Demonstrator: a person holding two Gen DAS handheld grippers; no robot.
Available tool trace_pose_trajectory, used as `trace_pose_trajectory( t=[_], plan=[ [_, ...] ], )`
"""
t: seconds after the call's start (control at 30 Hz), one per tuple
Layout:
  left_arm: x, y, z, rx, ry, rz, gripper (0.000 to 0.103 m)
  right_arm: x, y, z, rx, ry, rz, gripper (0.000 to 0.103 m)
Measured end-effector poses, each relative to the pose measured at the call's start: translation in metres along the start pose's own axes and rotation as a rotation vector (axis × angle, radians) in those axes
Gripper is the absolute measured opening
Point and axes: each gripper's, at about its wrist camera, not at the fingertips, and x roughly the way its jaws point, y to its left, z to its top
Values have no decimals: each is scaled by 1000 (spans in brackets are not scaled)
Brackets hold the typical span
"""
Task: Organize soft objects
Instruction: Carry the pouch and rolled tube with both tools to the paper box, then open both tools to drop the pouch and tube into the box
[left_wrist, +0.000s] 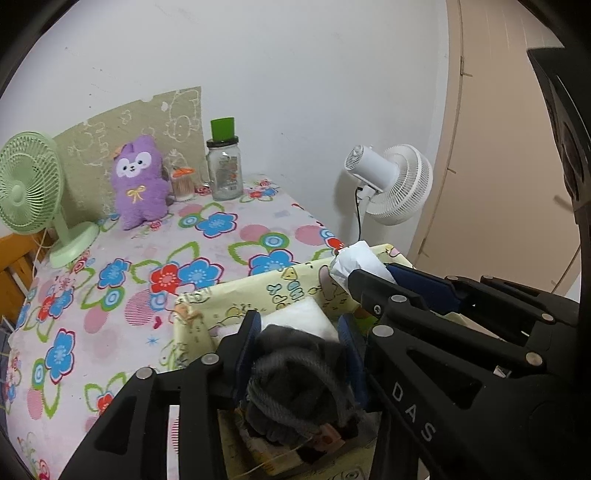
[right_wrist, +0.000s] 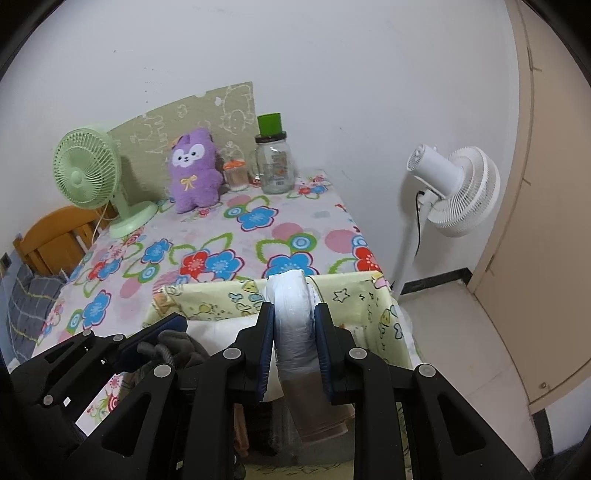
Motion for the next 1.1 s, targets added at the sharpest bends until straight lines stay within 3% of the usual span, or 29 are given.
trace_pose_trajectory(
  t=[0.07,0.17,0.53,0.63,0.7,0.8,1.1],
  plan=[
    [2,-2,0,0,-3,2,71,3,-3,-1,6,2,1,24],
    [4,-3,0,2,-7,28,78,5,-7,-1,13,2,-1,24],
    [0,-1,-4,22,2,74,87,6,-6,-4,25,12,10,27],
    [-4,2,-6,14,0,82,90,4,-4,-6,29,13,6,40],
    [-6,5,-8,14,5,94,93,1,-2,-8,31,11,14,57],
    [-12,8,-12,15,-2,94,93,-5,3,-11,36,-10,16,68],
    [-39,27,-20,-15,-38,121,98,-27,25,-18,18,-53,2,82]
  ],
)
